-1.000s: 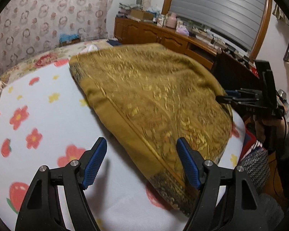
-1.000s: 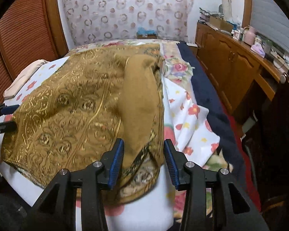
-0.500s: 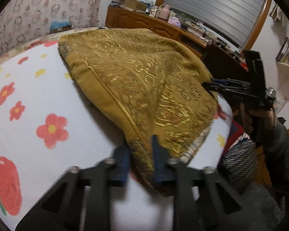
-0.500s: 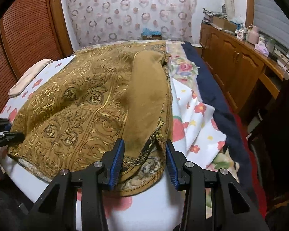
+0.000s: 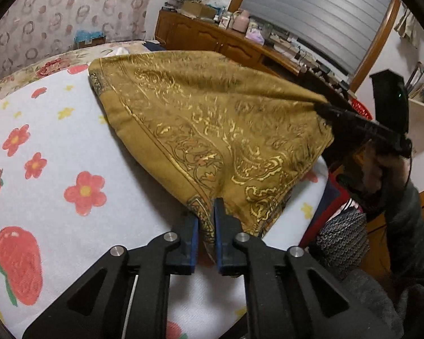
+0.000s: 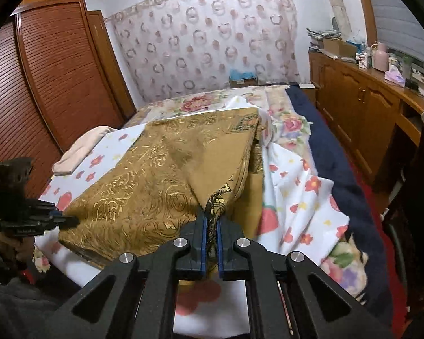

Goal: Fold small clothes

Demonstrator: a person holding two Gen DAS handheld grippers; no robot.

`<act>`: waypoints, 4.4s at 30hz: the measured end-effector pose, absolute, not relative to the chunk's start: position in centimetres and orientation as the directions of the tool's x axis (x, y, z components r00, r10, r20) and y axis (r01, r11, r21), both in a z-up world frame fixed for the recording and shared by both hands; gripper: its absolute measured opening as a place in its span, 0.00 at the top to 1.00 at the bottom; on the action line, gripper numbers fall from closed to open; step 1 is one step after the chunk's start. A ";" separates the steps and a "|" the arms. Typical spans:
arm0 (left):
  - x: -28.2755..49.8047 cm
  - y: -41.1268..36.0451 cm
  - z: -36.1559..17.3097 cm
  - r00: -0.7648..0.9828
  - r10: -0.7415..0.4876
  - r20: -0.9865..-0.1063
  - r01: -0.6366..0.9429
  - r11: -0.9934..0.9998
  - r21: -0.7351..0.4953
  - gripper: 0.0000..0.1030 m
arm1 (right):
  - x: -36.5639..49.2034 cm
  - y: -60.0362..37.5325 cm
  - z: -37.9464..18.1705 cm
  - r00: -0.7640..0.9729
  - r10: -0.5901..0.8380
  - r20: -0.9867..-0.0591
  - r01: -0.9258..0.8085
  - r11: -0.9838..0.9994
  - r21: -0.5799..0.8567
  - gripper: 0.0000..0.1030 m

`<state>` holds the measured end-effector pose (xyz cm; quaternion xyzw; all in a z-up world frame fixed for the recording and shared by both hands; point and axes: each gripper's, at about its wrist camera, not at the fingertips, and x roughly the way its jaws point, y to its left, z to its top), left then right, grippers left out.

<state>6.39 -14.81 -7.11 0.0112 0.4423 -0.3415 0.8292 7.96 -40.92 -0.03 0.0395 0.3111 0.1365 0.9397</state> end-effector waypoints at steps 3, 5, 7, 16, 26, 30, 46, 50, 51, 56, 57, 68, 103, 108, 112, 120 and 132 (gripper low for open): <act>6.3 -14.9 -7.9 0.374 -0.537 -0.756 0.577 0.773 -0.264 0.84 | 8.3 -40.7 -1.2 0.755 0.258 -0.603 -0.219 0.966 0.139 0.95; 6.3 -15.0 -8.4 0.369 -0.522 -0.768 0.572 0.780 -0.255 0.74 | 8.4 -40.4 -1.8 0.751 0.245 -0.614 -0.210 0.969 0.130 0.95; 6.4 -14.8 -9.1 0.360 -0.512 -0.780 0.562 0.787 -0.256 0.70 | 8.7 -39.9 -2.1 0.749 0.229 -0.621 -0.200 0.973 0.118 0.95; 5.6 -15.2 -9.0 0.333 -0.568 -0.753 0.601 0.743 -0.295 0.93 | 9.6 -38.7 -2.1 0.737 0.174 -0.653 -0.171 0.983 0.069 0.90; 6.4 -15.8 -1.4 0.472 -0.630 -0.617 0.645 0.723 -0.245 0.97 | 6.9 -37.3 0.7 0.802 0.178 -0.571 -0.186 0.982 0.044 0.56; 7.4 -16.6 0.3 0.499 -0.636 -0.588 0.649 0.724 -0.233 0.97 | 5.5 -35.7 1.7 0.810 0.223 -0.542 -0.243 0.969 0.036 0.52; 8.4 -17.5 1.3 0.529 -0.645 -0.552 0.634 0.733 -0.249 0.97 | 4.2 -32.1 -1.3 0.694 0.277 -0.665 -0.407 0.912 -0.045 0.40; 8.4 -17.4 1.3 0.532 -0.643 -0.551 0.629 0.736 -0.253 0.97 | 5.2 -31.4 -2.6 0.675 0.193 -0.712 -0.397 0.909 -0.129 0.39; 8.4 -17.3 1.2 0.533 -0.642 -0.551 0.627 0.737 -0.253 0.97 | 5.6 -31.6 -2.8 0.674 0.181 -0.716 -0.393 0.909 -0.141 0.39; 8.3 -16.4 1.4 0.549 -0.640 -0.537 0.614 0.745 -0.261 0.97 | 7.0 -33.2 -2.1 0.706 0.121 -0.698 -0.329 0.928 -0.172 0.49; 8.3 -16.2 1.5 0.551 -0.640 -0.536 0.613 0.746 -0.261 0.97 | 7.4 -33.6 -1.8 0.708 0.118 -0.696 -0.319 0.933 -0.166 0.56; 10.9 -14.8 1.1 0.607 -0.572 -0.551 0.556 0.802 -0.221 0.97 | 11.9 -34.6 5.4 0.790 0.177 -0.587 -0.355 0.913 -0.203 0.94; 29.6 -13.8 -6.6 0.518 -0.411 -0.750 0.427 0.884 -0.189 0.29 | 28.3 -34.4 8.5 0.759 0.142 -0.636 -0.318 0.932 -0.172 0.47; 31.8 -13.3 -8.0 0.481 -0.412 -0.774 0.396 0.890 -0.227 0.29 | 32.6 -36.3 6.2 0.686 0.090 -0.722 -0.271 0.953 -0.139 0.46; 32.4 -13.3 -8.6 0.445 -0.435 -0.783 0.387 0.882 -0.269 0.29 | 34.4 -38.5 5.3 0.645 0.134 -0.752 -0.239 0.970 -0.032 0.45; 32.7 -13.7 -8.7 0.450 -0.480 -0.753 0.426 0.856 -0.292 0.48 | 35.7 -41.3 5.6 0.599 0.241 -0.763 -0.233 0.965 0.122 0.43; 34.0 -13.6 -8.9 0.414 -0.510 -0.754 0.401 0.846 -0.352 0.65 | 36.8 -40.9 1.9 0.602 0.256 -0.756 -0.321 0.945 0.064 0.70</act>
